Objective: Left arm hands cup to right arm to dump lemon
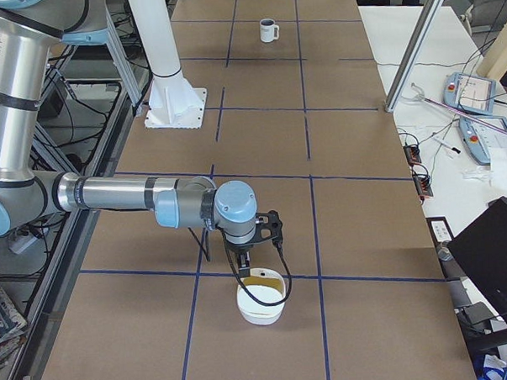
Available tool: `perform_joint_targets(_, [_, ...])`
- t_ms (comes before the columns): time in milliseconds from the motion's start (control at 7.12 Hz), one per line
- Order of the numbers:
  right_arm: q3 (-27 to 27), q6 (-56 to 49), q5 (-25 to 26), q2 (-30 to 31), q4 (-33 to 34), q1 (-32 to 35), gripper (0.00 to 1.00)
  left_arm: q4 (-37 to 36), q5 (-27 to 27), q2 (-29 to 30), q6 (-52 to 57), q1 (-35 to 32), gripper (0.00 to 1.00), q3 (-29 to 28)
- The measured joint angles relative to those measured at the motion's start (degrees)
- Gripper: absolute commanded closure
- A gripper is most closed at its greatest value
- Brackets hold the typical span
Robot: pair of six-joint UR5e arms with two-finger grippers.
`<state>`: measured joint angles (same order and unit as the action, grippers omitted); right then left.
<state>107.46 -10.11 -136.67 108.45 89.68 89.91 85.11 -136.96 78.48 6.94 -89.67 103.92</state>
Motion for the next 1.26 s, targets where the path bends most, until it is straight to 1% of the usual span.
perform_joint_targets(421, [-0.2, 0.1, -0.1, 0.0, -0.1, 0.0, 0.00, -0.9, 1.3, 0.2, 1.9, 0.0, 0.00, 0.1])
perform_joint_targets(1264, [0.0, 0.4, 0.1, -0.1, -0.5, 0.0, 0.00, -0.9, 1.1, -0.2, 2.3, 0.0, 0.00, 0.3])
